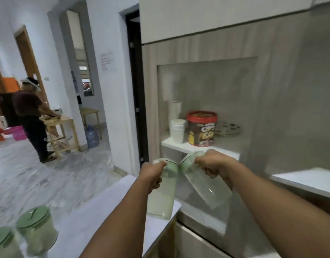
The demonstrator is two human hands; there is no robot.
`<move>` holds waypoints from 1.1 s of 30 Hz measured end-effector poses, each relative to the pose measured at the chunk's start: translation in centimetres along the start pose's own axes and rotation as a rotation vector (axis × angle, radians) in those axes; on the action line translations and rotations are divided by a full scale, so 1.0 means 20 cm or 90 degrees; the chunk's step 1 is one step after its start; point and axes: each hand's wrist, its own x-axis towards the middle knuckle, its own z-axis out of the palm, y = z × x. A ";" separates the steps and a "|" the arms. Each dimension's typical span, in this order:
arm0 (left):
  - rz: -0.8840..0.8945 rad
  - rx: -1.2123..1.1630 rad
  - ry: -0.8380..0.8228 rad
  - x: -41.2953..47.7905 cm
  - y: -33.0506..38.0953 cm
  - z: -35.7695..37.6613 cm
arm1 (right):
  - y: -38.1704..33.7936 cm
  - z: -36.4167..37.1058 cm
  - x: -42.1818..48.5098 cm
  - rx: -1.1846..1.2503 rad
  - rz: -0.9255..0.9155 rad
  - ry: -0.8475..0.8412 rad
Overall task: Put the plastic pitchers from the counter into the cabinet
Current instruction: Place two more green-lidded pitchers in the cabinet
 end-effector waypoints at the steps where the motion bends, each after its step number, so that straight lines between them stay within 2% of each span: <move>1: 0.007 0.040 -0.056 -0.06 0.08 0.13 | 0.05 -0.19 -0.10 -0.029 0.030 -0.005; 4: 0.035 0.135 -0.233 -0.24 0.29 0.51 | 0.20 -0.75 -0.42 -0.068 0.114 0.006; 7: 0.087 0.187 -0.380 -0.39 0.48 0.91 | 0.37 -1.19 -0.75 -0.036 0.169 0.098; 10: 0.168 0.165 -0.425 -0.52 0.59 1.37 | 0.54 -1.50 -0.99 0.014 0.187 0.236; 13: 0.244 0.081 -0.418 -0.61 0.64 1.83 | 0.71 -1.73 -1.06 0.093 0.121 0.430; 15: 0.267 0.048 -0.397 -0.59 0.63 2.10 | 0.82 -1.84 -1.00 0.170 0.069 0.522; 20: 0.326 0.046 -0.282 -0.39 0.60 2.63 | 1.12 -2.07 -0.59 0.300 -0.011 0.621; 24: 0.389 0.079 -0.215 -0.10 0.62 3.00 | 1.35 -2.24 -0.18 0.377 -0.033 0.620; 28: 0.366 0.125 -0.220 0.27 0.58 3.39 | 1.53 -2.35 0.10 0.393 -0.038 0.611; 30: 0.363 0.141 -0.220 0.34 0.60 3.49 | 1.60 -2.42 0.21 0.427 -0.019 0.610; 33: 0.352 0.158 -0.216 0.32 0.67 3.54 | 1.72 -2.50 0.37 0.374 0.000 0.553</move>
